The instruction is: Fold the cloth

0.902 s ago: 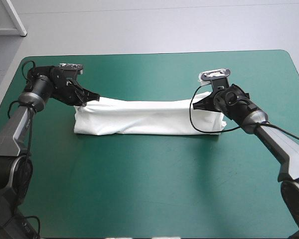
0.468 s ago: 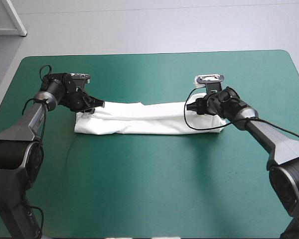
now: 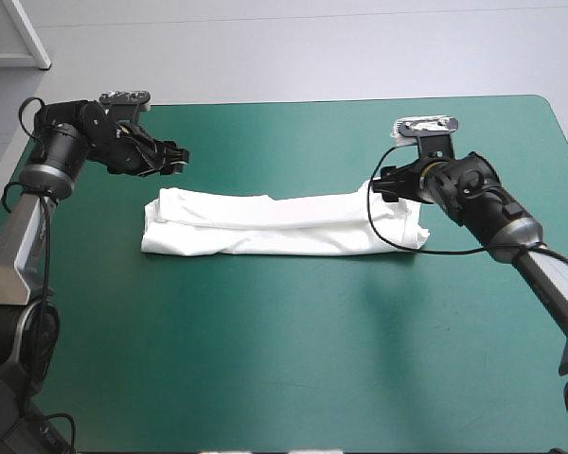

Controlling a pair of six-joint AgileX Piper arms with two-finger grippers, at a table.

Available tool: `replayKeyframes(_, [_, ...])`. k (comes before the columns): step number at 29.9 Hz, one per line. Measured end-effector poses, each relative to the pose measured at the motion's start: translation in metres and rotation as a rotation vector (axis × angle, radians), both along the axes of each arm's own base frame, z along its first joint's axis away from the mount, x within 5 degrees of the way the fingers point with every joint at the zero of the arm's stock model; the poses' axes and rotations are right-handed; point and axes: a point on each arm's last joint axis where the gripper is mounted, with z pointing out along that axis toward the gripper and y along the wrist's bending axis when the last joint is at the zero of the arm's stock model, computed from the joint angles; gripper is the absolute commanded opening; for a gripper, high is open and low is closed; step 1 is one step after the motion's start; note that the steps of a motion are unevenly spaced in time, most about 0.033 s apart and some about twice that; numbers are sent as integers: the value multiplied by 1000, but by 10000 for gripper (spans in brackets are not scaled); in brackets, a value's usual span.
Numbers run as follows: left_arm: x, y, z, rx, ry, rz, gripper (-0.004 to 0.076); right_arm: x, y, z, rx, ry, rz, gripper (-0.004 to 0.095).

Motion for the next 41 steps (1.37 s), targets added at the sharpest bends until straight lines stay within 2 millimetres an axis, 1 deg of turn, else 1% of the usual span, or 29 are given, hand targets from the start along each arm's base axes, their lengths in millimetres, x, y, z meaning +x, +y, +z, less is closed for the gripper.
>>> replayKeyframes(2, [-5, -8, 6, -36, 6, -21, 235, -4, -8, 1, -12, 39, -17, 788])
replayKeyframes(6, [-9, -38, 1, -76, 39, -105, -6, -5, -25, -4, 12, 126, -33, 788])
replayKeyframes(8, [-10, -58, -5, -77, 47, -158, -10, -4, -34, -5, 53, 156, -30, 788])
replayKeyframes(11, [-6, -86, -19, -79, 56, -226, -10, -1, -49, -7, 110, 186, -29, 788])
replayKeyframes(12, [-5, -98, -28, -80, 66, -249, -10, -1, -55, -8, 127, 197, -33, 788])
replayKeyframes(15, [0, -121, -50, -75, 102, -291, -10, 4, -70, -15, 172, 238, -43, 780])
replayKeyframes(19, [5, -145, -86, -56, 174, -329, -10, 11, -82, -29, 211, 294, -46, 763])
replayKeyframes(22, [7, -159, -110, -42, 218, -352, -10, 17, -81, -40, 222, 327, -37, 763])
replayKeyframes(26, [10, -170, -137, -24, 263, -356, -10, 27, -75, -59, 274, 377, -4, 762])
replayKeyframes(30, [13, -172, -140, -31, 257, -353, -10, 37, -70, -79, 319, 418, 25, 762])
replayKeyframes(33, [14, -173, -140, -31, 256, -353, -10, 45, -67, -93, 351, 437, 38, 743])
replayKeyframes(37, [13, -173, -141, -31, 260, -353, -10, 53, -63, -113, 397, 473, 49, 676])
replayKeyframes(39, [13, -173, -141, -31, 260, -353, -10, 56, -62, -121, 417, 489, 51, 624])
replayKeyframes(41, [13, -173, -141, -32, 261, -353, -10, 59, -61, -124, 432, 483, 56, 553])
